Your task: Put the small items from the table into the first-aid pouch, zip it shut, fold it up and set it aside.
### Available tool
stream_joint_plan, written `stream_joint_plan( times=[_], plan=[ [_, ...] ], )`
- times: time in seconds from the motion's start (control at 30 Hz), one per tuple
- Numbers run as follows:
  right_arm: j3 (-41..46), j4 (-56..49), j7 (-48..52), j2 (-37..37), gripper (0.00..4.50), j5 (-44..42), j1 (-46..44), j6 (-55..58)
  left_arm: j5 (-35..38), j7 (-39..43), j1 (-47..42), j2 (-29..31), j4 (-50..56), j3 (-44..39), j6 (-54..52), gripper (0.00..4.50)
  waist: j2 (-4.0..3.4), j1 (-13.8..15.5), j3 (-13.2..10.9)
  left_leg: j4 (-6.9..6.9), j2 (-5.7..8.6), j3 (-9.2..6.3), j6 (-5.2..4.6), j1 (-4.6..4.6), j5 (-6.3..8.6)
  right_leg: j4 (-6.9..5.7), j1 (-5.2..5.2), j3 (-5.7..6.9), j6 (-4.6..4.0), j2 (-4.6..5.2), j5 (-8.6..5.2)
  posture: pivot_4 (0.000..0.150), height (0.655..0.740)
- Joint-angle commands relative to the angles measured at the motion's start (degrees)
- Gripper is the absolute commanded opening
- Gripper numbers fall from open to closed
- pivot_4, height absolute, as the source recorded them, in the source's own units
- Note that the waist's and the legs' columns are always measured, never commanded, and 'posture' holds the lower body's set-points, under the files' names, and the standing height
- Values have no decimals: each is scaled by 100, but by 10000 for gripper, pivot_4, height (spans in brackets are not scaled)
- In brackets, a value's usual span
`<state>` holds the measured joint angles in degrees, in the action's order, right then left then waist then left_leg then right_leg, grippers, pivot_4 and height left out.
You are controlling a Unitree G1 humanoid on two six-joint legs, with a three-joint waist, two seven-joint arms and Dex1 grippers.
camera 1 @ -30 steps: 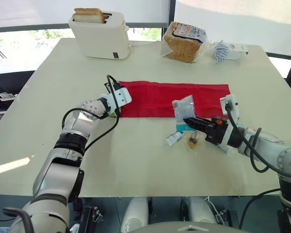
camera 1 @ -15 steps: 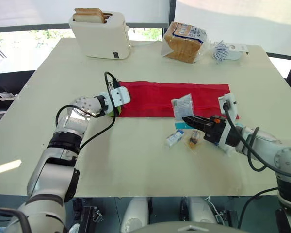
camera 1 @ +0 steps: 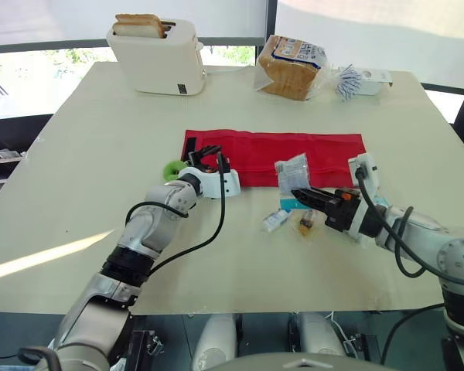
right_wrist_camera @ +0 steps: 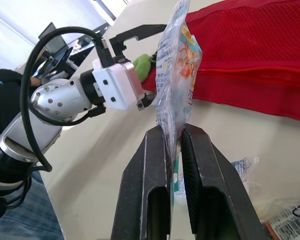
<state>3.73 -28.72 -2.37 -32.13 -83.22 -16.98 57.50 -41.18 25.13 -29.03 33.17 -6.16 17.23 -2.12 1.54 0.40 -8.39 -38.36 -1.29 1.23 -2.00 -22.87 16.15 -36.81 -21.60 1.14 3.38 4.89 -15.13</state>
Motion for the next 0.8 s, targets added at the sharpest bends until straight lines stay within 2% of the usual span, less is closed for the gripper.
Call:
stream_joint_plan(
  times=[0.03, 0.33, 0.6, 0.8],
  plan=[
    [50, -106, 74, -70, 0, -108, -159, -38, -345, -132, -51, 107, 173, 56, -105, 44508, 0, 8, 0, 0, 0, 0, 0, 0, 0, 0, 0, -1, 0, 1, 0, 1500, 7400],
    [-11, -72, 109, -63, 0, -79, -219, -49, -576, -612, -258, 302, -380, 11, -55, 44508, 0, 21, 0, 0, -1, 0, 0, 0, 0, 0, 0, -1, 0, 3, 0, 1500, 7400],
    [-35, -63, 103, -24, 0, -52, -231, -69, -266, -908, -314, 245, -676, -119, -6, 44508, 0, 23, 0, 0, -3, 0, 0, 0, 0, 0, 0, -1, 0, 4, 0, 1500, 7400],
    [-60, -51, 115, 11, 0, -16, -245, -78, 230, -897, -372, 143, -952, -313, 17, 44508, 1, 23, 0, -1, -4, 1, 0, 0, 0, -1, -1, -1, 0, 5, 0, 1500, 7400]
  ],
)
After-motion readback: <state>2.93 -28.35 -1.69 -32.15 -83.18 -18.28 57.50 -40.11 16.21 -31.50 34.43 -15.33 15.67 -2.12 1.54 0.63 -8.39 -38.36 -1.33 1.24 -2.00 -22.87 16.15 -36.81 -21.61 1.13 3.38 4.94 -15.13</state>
